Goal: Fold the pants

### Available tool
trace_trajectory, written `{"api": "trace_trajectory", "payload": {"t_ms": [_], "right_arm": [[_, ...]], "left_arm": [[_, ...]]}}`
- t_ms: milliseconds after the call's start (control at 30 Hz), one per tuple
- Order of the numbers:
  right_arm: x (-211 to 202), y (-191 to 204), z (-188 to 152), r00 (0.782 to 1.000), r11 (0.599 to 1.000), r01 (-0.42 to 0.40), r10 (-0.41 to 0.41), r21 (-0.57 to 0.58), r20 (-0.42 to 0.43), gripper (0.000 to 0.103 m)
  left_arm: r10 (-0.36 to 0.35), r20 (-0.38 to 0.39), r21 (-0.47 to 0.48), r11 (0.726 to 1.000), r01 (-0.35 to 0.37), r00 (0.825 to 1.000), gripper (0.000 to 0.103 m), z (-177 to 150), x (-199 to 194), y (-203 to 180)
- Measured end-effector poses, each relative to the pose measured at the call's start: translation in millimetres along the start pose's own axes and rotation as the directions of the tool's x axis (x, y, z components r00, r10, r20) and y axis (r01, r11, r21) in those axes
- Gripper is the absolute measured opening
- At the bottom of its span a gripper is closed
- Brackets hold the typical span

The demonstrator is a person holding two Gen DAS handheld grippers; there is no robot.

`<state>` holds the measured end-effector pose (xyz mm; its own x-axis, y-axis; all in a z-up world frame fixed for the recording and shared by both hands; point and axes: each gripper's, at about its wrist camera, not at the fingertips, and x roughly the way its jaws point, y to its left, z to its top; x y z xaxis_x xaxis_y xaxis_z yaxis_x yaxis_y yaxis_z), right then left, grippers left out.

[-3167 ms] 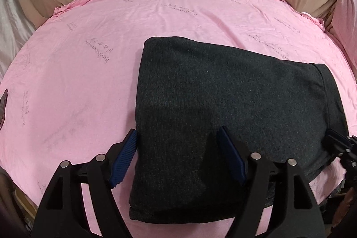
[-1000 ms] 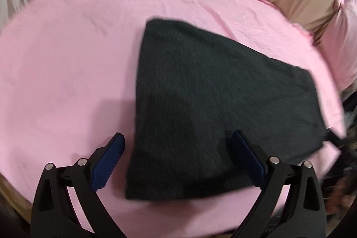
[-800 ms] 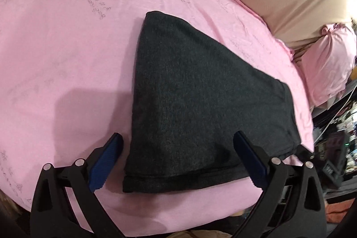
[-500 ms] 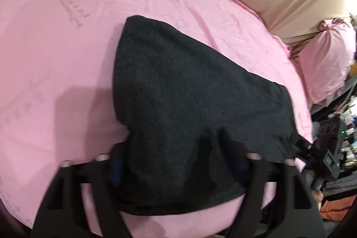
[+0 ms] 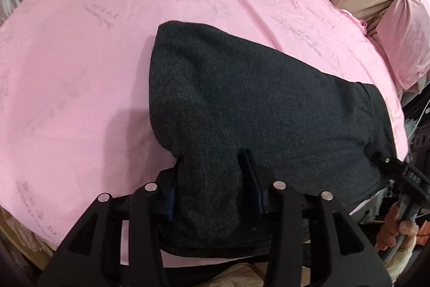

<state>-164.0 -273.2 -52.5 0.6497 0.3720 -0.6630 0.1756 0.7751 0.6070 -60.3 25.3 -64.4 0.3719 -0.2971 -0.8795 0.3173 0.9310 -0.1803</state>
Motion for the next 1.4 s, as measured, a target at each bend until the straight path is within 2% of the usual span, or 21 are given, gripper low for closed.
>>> {"api": "trace_trajectory", "payload": {"t_ms": [100, 133, 200, 333, 467, 533, 600, 633, 800, 967, 1033, 1167, 1400], "right_arm": [[3, 7, -1, 1.0, 0.999, 0.027, -0.027, -0.042, 0.003, 0.041], [4, 8, -1, 1.0, 0.999, 0.03, -0.03, -0.045, 0.003, 0.042], [5, 8, -1, 1.0, 0.999, 0.024, -0.024, -0.038, 0.004, 0.043], [4, 3, -1, 1.0, 0.999, 0.019, -0.019, -0.039, 0.009, 0.043], [5, -1, -2, 1.0, 0.999, 0.01, -0.01, -0.043, 0.011, 0.048], [4, 0, -2, 1.0, 0.998, 0.02, -0.019, -0.06, 0.012, 0.051], [4, 5, -3, 0.999, 0.996, 0.039, -0.038, -0.077, 0.015, 0.052], [4, 6, -3, 0.999, 0.996, 0.047, -0.045, -0.082, 0.017, 0.053], [4, 15, -6, 0.995, 0.991, 0.093, -0.091, -0.099, 0.03, 0.05], [-5, 18, -6, 0.994, 0.991, 0.096, -0.092, -0.088, 0.052, 0.034], [-11, 22, -7, 0.994, 0.991, 0.094, -0.088, -0.1, 0.061, 0.032], [-21, 34, -11, 0.992, 0.985, 0.107, -0.096, -0.136, 0.079, 0.03], [-48, 52, -16, 0.991, 0.977, 0.086, -0.062, -0.197, 0.12, 0.029]], "left_arm": [[0.069, 0.024, 0.025, 0.997, -0.07, 0.997, 0.054, -2, 2, -10], [0.102, 0.037, 0.022, 0.994, -0.103, 0.994, 0.062, -2, 2, -10], [0.116, 0.045, 0.011, 0.993, -0.117, 0.992, 0.07, -1, 4, -12], [0.107, 0.047, -0.016, 0.994, -0.106, 0.993, 0.076, 0, 8, -4], [0.101, 0.049, -0.02, 0.995, -0.1, 0.994, 0.077, 0, 9, -2], [0.092, 0.049, -0.014, 0.996, -0.091, 0.995, 0.072, 0, 9, -2], [0.067, 0.045, -0.004, 0.998, -0.067, 0.997, 0.057, 0, 7, -8], [0.064, 0.044, 0.002, 0.998, -0.065, 0.997, 0.054, 0, 6, -10], [0.078, 0.052, 0.022, 0.997, -0.079, 0.996, 0.035, 1, 1, -20], [0.065, 0.066, 0.012, 0.998, -0.066, 0.996, 0.029, -1, -11, -21], [0.058, 0.079, 0.011, 0.998, -0.059, 0.995, 0.028, -2, -17, -21], [0.043, 0.106, 0.024, 0.999, -0.046, 0.993, 0.027, -2, -34, -24], [0.023, 0.138, 0.07, 0.997, -0.033, 0.99, 0.027, -5, -59, -34]]}}
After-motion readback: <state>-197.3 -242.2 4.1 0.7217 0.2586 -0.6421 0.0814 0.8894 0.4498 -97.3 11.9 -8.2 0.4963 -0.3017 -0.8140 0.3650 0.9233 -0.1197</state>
